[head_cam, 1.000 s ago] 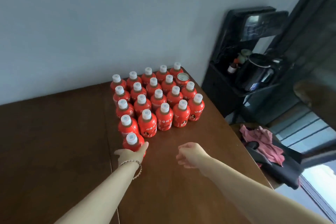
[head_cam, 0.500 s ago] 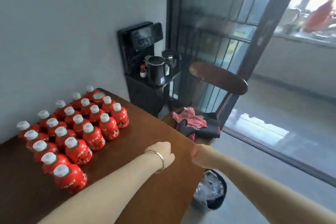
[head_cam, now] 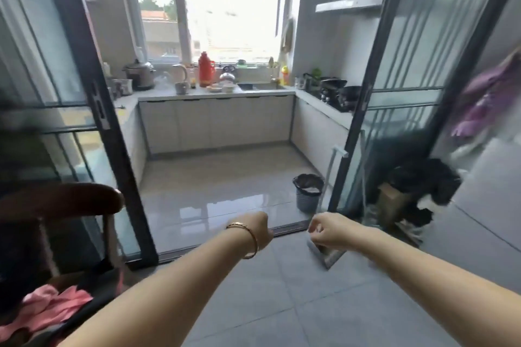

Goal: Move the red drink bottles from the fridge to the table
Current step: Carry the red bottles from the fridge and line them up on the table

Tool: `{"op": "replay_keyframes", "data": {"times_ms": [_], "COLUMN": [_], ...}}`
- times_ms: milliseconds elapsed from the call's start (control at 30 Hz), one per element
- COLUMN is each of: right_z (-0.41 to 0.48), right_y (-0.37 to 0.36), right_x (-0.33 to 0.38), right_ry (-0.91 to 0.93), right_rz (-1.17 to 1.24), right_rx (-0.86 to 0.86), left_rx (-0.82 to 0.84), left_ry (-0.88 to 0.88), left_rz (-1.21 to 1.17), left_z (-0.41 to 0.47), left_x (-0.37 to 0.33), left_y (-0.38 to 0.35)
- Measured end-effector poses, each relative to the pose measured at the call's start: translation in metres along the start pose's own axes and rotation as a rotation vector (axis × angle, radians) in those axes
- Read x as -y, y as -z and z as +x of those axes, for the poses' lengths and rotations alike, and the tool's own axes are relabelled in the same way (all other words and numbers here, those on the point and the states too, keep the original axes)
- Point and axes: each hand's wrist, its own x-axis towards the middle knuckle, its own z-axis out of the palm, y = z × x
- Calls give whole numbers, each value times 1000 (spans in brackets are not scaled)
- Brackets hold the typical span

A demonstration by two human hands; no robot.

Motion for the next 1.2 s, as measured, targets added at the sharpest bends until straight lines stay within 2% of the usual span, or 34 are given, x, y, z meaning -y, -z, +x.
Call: {"op": "replay_keyframes", "data": {"times_ms": [300,767,1000,1200], "right_z": [-9,-32,-39,-14], "right_y": [156,338,383,408], "right_x": [-269,-545,-681,-808], "right_ry": [-369,-884,-1027,-1045], "right_rz": [62,136,183,90], "right_rx": [-285,-645,-790,-823], "left_rx": [-99,-241,-212,-230], "left_ry": [-439,-1011,-1192,-1182], "left_rz": [170,160,147,67], "left_z": [163,349,397,450], "left_x": [-295,-670,-837,-953], "left_y": [49,112,110,80]}}
